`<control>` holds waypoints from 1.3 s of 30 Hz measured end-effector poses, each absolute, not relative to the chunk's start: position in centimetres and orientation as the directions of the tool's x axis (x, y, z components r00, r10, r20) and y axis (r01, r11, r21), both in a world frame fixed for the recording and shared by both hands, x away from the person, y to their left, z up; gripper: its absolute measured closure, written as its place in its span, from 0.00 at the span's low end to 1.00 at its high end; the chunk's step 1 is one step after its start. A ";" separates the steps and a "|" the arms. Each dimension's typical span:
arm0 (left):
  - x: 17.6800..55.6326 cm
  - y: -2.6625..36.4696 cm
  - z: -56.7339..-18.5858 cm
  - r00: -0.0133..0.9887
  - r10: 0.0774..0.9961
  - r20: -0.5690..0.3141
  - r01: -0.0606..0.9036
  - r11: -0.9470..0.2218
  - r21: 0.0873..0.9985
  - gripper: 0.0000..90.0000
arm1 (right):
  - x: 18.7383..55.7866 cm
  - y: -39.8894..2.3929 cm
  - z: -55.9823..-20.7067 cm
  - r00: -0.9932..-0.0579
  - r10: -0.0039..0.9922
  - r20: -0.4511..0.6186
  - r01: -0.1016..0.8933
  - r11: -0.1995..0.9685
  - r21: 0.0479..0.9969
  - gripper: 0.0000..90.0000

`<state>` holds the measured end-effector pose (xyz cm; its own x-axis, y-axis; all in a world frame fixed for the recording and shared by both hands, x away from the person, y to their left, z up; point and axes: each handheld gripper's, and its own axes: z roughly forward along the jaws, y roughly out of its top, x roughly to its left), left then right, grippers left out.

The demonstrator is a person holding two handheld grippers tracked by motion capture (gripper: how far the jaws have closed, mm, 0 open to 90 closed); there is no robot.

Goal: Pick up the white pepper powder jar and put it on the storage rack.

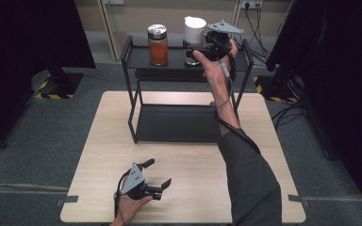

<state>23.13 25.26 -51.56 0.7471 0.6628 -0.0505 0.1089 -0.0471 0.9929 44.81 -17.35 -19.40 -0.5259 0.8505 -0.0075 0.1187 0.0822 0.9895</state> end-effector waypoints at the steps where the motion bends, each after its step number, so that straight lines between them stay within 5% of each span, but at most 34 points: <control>1: 23.1 25.3 -51.6 0.747 0.663 -0.051 0.110 -0.047 0.993 0.03 | 44.7 -17.5 -19.4 -0.529 0.849 -0.010 0.116 0.084 0.990 0.02; 39: 23.2 25.2 -51.6 0.742 0.668 -0.051 0.110 -0.046 0.993 0.03 | 39.4 -23.1 -24.8 -0.690 0.724 0.006 0.036 0.026 0.999 0.01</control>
